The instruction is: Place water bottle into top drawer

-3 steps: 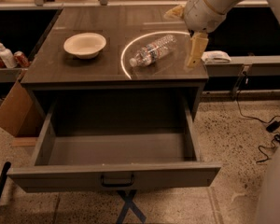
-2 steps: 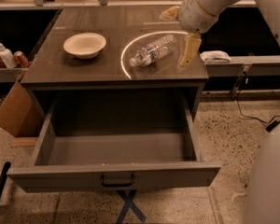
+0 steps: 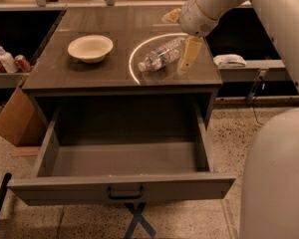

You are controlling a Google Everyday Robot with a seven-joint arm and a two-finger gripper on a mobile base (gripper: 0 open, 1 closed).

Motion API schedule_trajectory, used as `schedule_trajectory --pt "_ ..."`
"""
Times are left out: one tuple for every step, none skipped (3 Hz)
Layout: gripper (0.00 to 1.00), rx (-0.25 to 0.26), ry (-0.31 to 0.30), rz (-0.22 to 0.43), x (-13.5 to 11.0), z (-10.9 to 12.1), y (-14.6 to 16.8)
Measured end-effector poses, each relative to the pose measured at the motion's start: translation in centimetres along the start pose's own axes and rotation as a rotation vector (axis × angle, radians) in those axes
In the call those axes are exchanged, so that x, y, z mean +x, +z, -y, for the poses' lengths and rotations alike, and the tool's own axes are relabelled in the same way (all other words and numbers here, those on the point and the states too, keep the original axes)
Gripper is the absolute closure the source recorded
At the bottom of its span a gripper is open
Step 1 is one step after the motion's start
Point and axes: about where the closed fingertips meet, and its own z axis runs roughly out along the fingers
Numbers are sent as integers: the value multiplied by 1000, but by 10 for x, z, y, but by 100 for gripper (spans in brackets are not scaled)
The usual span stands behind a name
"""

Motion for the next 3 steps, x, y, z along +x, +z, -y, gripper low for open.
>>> schedule_trajectory --pt "0 -12 16 7 3 4 15" --pt "0 -23 27 -5 7 9 31" --pt "0 -29 42 -12 11 13 41"
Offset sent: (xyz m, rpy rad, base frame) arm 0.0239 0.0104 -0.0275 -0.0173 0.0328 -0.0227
